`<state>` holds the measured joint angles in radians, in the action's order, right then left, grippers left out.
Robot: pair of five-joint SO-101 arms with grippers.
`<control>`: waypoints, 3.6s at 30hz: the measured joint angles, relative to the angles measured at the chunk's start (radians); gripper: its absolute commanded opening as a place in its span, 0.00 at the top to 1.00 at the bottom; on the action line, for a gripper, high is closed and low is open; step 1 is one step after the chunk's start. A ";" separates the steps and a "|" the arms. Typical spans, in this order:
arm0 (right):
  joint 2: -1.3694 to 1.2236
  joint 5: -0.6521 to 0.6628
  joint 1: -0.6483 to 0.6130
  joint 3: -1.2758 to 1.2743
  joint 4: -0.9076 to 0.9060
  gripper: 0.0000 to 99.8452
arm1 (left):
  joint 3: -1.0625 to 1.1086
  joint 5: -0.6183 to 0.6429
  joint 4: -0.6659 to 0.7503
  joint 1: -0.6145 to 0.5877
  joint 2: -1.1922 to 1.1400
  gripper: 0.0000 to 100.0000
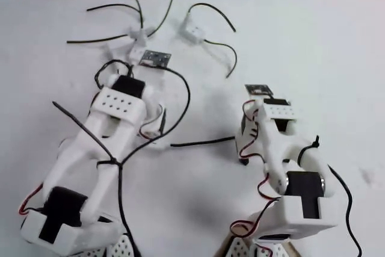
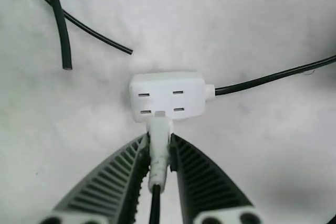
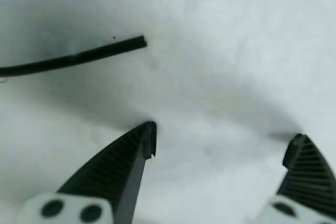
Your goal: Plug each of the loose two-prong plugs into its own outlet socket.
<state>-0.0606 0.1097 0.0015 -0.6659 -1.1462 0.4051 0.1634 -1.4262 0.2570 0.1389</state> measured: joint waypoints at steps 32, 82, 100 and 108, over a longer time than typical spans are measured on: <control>0.000 0.000 0.000 0.000 0.000 0.62 | 0.028 0.055 0.077 -0.026 -0.003 0.98; 0.000 0.000 0.000 0.000 0.000 0.62 | 0.006 0.026 0.158 -0.052 -0.229 0.82; 0.000 0.000 -0.003 -0.002 0.011 0.62 | -0.661 -0.167 -0.311 -0.064 -0.153 0.80; -0.002 0.000 -0.012 -0.003 0.031 0.62 | -0.970 -0.178 -0.359 -0.152 0.025 0.80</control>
<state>-0.0621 0.1097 -0.0107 -0.6690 -1.1155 -0.5646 -0.0146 -1.7852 0.1051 0.1634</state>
